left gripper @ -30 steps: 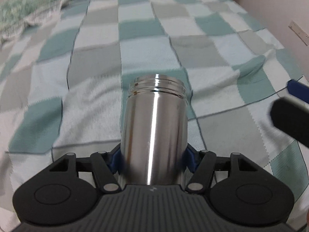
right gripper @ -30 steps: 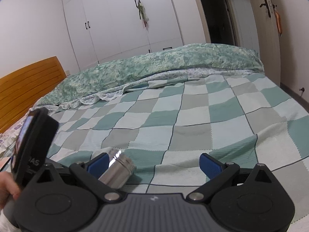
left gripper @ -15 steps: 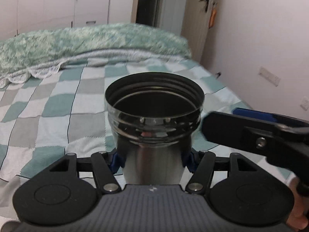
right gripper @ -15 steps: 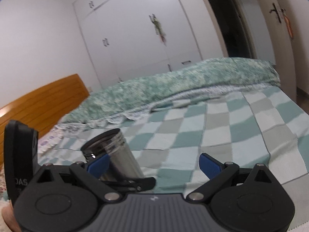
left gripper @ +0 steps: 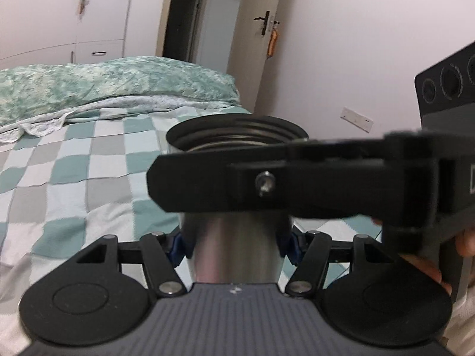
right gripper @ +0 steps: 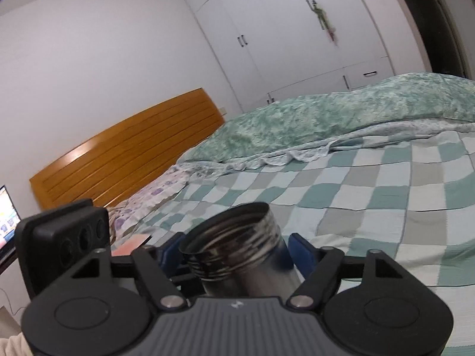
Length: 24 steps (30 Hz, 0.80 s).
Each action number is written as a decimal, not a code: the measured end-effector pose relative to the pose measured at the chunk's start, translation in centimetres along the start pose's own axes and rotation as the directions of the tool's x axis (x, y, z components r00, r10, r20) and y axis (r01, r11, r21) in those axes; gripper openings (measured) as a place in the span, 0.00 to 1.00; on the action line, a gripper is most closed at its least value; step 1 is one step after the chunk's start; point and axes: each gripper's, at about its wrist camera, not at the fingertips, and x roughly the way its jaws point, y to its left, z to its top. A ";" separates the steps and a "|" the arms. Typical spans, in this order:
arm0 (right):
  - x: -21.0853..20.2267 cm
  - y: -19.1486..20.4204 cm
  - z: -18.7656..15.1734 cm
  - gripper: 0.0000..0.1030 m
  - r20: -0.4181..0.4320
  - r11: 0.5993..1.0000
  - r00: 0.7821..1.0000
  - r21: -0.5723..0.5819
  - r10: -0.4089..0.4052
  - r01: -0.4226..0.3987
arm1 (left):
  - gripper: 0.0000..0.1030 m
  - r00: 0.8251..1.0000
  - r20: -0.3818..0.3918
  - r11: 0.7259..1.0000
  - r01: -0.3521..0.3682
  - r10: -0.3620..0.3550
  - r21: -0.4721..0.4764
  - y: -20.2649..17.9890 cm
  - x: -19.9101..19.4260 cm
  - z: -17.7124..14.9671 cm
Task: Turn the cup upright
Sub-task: 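Lift and rotate the cup rim-up with the left gripper while the right gripper grasps its rim, then open the left gripper, leaving the cup held by the right gripper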
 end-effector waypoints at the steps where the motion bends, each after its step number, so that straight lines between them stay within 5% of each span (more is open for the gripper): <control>1: 0.1 0.8 -0.2 0.69 -0.002 1.000 1.000 -0.003 -0.001 0.001 | 0.61 1.000 0.003 1.000 -0.002 0.002 -0.003 0.3 -0.5 -0.4; 5: 0.6 3.2 -0.7 0.66 -0.005 1.000 1.000 -0.019 -0.018 0.018 | 0.62 1.000 0.007 0.999 -0.010 0.011 -0.039 1.3 -2.5 -1.5; 9: 0.0 5.4 -1.3 0.65 0.026 0.999 0.999 -0.048 -0.018 0.020 | 0.75 0.997 0.028 0.993 -0.070 0.073 -0.100 3.0 -4.3 -3.1; 24: 4.8 15.4 -7.6 0.64 -0.066 0.967 0.998 -0.255 -0.007 -0.010 | 0.76 0.968 0.137 0.964 -0.184 0.212 -0.191 5.9 -11.7 -11.5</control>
